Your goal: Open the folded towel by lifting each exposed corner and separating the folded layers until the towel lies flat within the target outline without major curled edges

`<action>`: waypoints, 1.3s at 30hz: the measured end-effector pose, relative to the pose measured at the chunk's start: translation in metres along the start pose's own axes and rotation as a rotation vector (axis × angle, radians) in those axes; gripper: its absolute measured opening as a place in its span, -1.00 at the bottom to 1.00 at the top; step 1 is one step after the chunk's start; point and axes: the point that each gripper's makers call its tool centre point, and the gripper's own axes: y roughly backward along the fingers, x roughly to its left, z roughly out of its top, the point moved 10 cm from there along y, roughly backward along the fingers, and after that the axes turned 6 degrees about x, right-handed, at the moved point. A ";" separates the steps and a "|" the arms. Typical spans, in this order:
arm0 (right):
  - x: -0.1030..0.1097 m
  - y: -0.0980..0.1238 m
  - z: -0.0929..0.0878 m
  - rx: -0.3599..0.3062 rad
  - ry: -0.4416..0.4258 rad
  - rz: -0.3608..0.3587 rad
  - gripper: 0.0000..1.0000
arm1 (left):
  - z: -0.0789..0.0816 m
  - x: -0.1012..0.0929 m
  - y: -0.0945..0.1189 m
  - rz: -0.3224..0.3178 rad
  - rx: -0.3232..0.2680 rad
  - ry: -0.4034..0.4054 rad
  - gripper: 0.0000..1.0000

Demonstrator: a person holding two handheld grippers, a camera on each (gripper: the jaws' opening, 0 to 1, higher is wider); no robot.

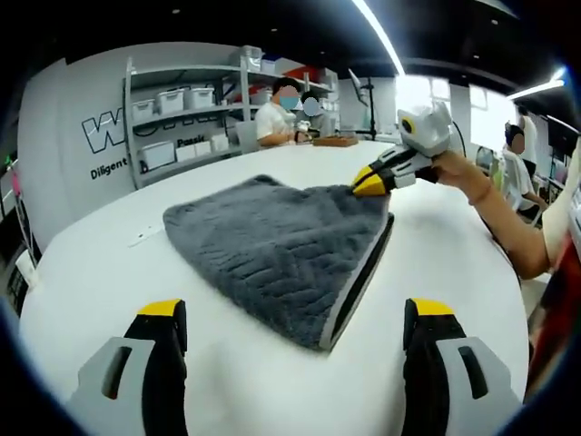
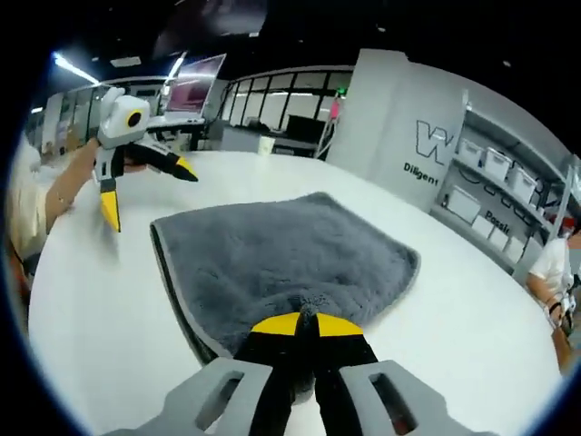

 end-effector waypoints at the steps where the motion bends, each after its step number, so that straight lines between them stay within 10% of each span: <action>1: 0.001 0.001 0.004 -0.022 0.009 -0.011 -1.00 | 0.000 0.000 0.000 0.000 0.000 0.000 0.94; 21: 0.075 -0.041 0.056 -0.230 0.186 0.169 -1.00 | 0.000 -0.001 0.000 -0.004 0.007 -0.004 0.91; 30: 0.096 -0.059 0.042 -0.087 0.220 0.224 -1.00 | 0.000 -0.003 0.000 -0.013 0.008 -0.013 0.91; 39: 0.097 -0.050 0.045 -0.107 0.224 0.245 -0.72 | 0.000 -0.002 0.001 -0.007 0.011 -0.016 0.90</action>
